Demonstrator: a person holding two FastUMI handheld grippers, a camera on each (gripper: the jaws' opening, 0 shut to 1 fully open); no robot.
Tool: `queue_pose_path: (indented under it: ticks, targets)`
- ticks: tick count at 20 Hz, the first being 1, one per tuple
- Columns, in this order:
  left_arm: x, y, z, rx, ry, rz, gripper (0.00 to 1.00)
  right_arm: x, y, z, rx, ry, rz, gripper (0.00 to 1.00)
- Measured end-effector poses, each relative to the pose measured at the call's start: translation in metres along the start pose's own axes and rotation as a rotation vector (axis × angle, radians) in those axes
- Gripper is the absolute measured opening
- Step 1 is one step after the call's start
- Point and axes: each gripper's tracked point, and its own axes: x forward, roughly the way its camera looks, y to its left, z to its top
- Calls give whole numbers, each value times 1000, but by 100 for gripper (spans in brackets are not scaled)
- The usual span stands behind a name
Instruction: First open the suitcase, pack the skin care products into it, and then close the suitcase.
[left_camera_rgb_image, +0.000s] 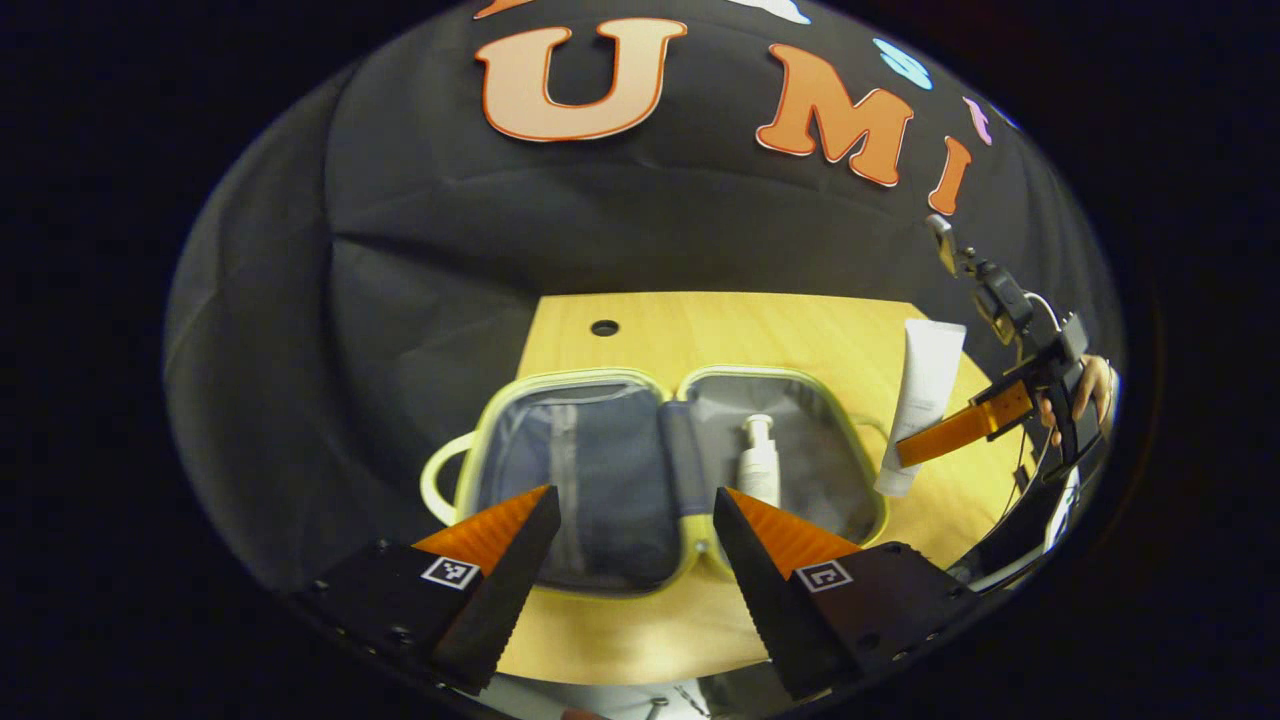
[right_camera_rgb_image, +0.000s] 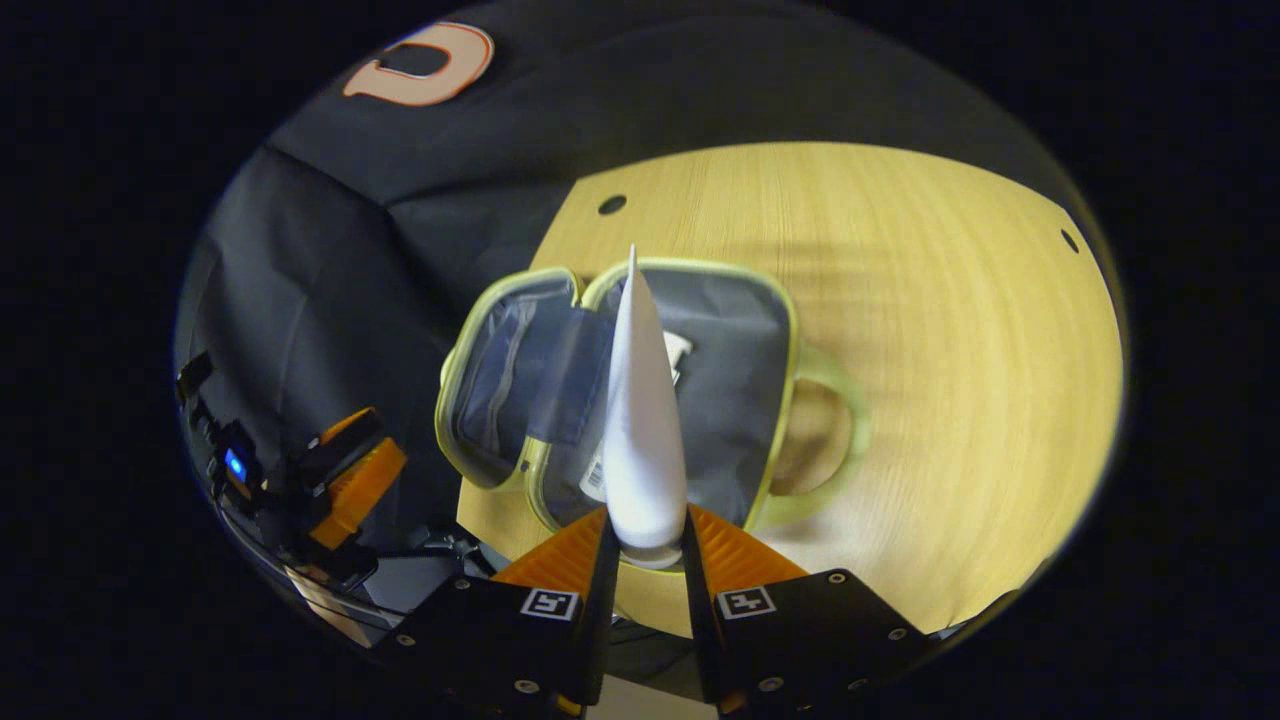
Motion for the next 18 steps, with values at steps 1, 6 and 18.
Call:
queue_pose_path:
  ticks: [1, 6, 18]
  targets:
    - [-6, 8, -5, -4, 0, 8, 99, 8, -1, -1, 4, 34, -18, 36]
    - [-22, 37, -24, -49, 9, 44, 99, 55, -8, -1, 76, 117, -85, 31]
    - [-16, 61, -15, -116, -4, 81, 99, 26, -1, 16, 172, 59, -16, 80]
